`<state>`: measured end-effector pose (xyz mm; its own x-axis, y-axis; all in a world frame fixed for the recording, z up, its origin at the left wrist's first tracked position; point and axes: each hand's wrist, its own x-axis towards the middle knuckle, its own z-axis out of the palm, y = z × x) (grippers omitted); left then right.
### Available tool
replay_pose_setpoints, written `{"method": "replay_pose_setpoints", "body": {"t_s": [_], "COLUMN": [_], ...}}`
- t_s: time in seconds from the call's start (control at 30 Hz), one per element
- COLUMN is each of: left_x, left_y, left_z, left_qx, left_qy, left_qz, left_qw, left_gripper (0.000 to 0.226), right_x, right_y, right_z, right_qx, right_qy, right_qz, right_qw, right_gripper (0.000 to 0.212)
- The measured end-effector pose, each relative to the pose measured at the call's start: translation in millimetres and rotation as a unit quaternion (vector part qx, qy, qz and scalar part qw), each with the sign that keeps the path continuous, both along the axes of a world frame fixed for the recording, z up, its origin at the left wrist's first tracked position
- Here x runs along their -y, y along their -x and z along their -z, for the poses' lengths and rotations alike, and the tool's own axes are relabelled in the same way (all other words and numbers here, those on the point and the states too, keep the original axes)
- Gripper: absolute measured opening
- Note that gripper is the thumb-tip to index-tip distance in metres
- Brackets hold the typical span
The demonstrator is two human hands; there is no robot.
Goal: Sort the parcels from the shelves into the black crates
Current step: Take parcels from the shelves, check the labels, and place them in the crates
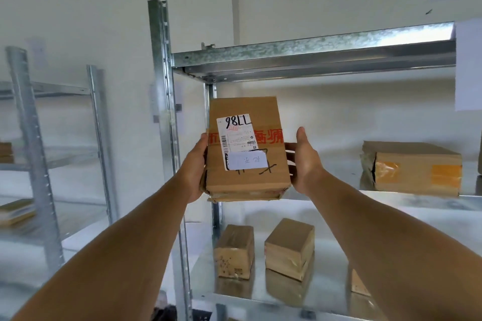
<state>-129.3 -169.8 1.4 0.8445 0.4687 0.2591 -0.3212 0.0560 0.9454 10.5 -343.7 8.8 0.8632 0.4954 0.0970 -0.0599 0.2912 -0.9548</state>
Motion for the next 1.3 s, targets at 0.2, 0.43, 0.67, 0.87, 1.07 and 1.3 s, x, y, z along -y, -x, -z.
{"method": "replay_pose_setpoints", "body": {"t_s": [0.2, 0.43, 0.67, 0.87, 1.07, 1.3], "left_x": [-38, -69, -114, -169, -248, -345], "left_y": [109, 231, 299, 316, 296, 277], "left_z": [30, 54, 65, 91, 108, 136], "left_qx": [-0.017, -0.037, -0.115, -0.183, -0.191, -0.221], "left_qy": [0.007, 0.029, 0.047, 0.033, 0.006, 0.034], "left_qz": [-0.016, -0.076, -0.188, -0.248, -0.282, -0.282], "left_qw": [1.0, 0.996, 0.974, 0.951, 0.94, 0.933], "left_gripper": [0.054, 0.053, 0.053, 0.056, 0.051, 0.047], "right_x": [-49, -108, -179, -249, -339, -432], "right_y": [98, 199, 260, 272, 251, 235], "right_z": [31, 58, 84, 119, 145, 162], "right_qx": [-0.035, -0.056, -0.077, -0.095, -0.097, -0.103], "right_qy": [0.019, 0.034, 0.036, 0.071, 0.108, 0.149], "right_qz": [-0.034, -0.087, -0.151, -0.174, -0.164, -0.172], "right_qw": [0.999, 0.994, 0.985, 0.977, 0.976, 0.968], "right_gripper": [0.069, 0.068, 0.051, 0.053, 0.052, 0.059]}}
